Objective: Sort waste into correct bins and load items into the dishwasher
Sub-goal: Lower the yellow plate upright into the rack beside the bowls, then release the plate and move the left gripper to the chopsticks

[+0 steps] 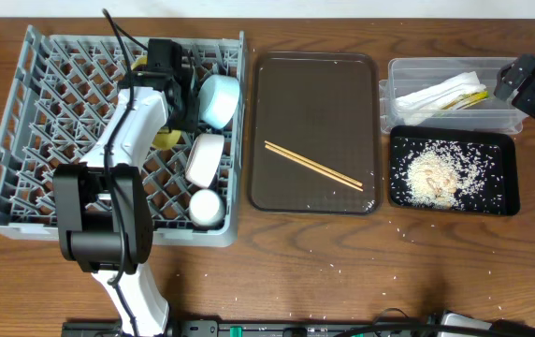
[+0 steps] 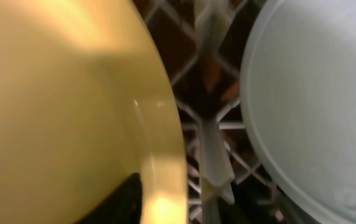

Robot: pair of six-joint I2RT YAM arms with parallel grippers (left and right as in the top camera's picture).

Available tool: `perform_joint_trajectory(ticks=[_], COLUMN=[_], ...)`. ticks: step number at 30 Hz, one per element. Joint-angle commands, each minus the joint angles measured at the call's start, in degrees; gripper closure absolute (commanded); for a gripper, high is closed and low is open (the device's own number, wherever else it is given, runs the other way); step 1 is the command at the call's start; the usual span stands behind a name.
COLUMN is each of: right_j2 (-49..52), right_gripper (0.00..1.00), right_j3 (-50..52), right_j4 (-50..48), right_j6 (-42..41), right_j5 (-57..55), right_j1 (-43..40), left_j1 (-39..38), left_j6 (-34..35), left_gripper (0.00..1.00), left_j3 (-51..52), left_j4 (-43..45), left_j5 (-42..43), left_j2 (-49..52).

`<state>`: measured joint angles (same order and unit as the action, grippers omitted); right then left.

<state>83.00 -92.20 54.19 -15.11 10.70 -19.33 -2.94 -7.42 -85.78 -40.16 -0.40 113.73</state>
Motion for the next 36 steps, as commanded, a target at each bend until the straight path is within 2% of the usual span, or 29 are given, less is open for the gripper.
perform_joint_trajectory(ticks=[1, 5, 15, 25, 29, 36], right_j2=[-0.1, -0.1, -0.1, -0.1, -0.1, -0.1], right_gripper=[0.01, 0.01, 0.01, 0.01, 0.01, 0.01], right_j3=[-0.7, -0.7, -0.7, -0.7, -0.7, -0.7], right_j4=[0.1, 0.1, 0.1, 0.1, 0.1, 0.1], right_j6=[-0.7, -0.7, -0.7, -0.7, -0.7, -0.7], right_j5=[0.2, 0.3, 0.2, 0.3, 0.3, 0.3], right_j1=[-0.1, -0.1, -0.1, -0.1, -0.1, -0.1], left_j1=[1.0, 1.0, 0.3, 0.1, -1.1, -7.4], left_j6=[0.0, 0.2, 0.8, 0.9, 5.2, 15.2], left_gripper=[0.53, 0.46, 0.45, 0.45, 0.46, 0.55], left_j3=[2.3, 2.3, 1.3, 1.3, 1.3, 1.3], left_j4=[-2.1, -2.2, -0.9, 0.1, 0.1, -1.5], left_j5=[-2.9, -2.8, -2.1, 8.0, 9.5, 10.3], left_j2=[2.1, 1.5, -5.9, -14.3, -16.7, -20.7])
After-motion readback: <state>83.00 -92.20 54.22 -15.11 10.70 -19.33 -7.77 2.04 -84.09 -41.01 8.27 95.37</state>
